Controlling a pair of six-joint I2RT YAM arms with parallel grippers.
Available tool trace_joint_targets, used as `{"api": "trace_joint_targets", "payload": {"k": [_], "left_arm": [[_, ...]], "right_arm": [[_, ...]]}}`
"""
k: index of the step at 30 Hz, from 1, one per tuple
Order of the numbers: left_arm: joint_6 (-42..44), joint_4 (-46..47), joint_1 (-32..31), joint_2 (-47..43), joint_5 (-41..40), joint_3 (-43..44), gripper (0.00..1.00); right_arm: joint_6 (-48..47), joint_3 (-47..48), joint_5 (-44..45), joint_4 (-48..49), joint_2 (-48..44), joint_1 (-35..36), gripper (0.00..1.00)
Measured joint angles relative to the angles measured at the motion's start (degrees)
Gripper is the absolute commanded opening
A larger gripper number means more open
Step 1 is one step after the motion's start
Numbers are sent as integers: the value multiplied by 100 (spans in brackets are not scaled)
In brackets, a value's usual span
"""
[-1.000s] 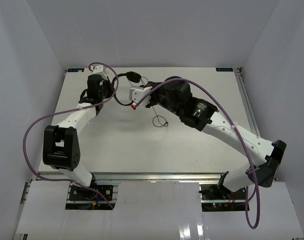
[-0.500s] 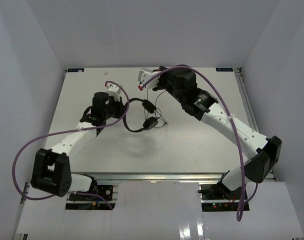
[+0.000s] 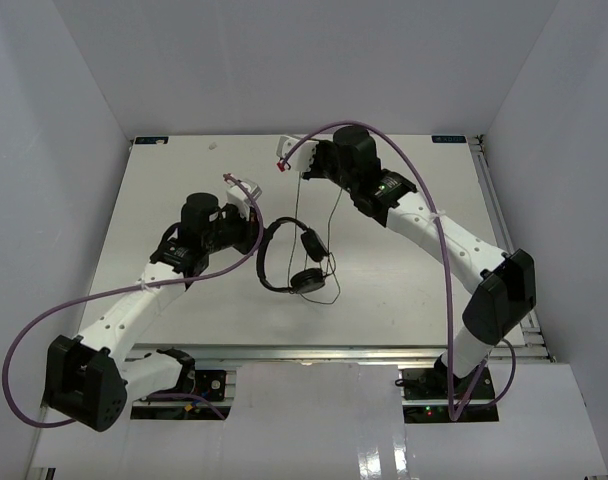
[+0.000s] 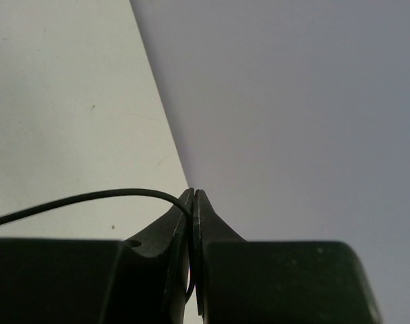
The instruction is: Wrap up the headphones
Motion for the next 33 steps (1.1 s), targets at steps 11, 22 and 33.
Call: {"api": "trace_joint_targets", "payload": {"k": [11,22,33], "left_arm": [[27,-649,3,-580,-201,932,0],[731,-1381,0,-422,-612,1626,0],[1169,-1710,0,-353,-794,1626,0]], "right_arm": [[1587,-337,-1309,-145,73,-1437,8],[1966,-54,-3212,-533,10,-1889,8],[1929,592,-3284,-757,61,-1911,8]]}}
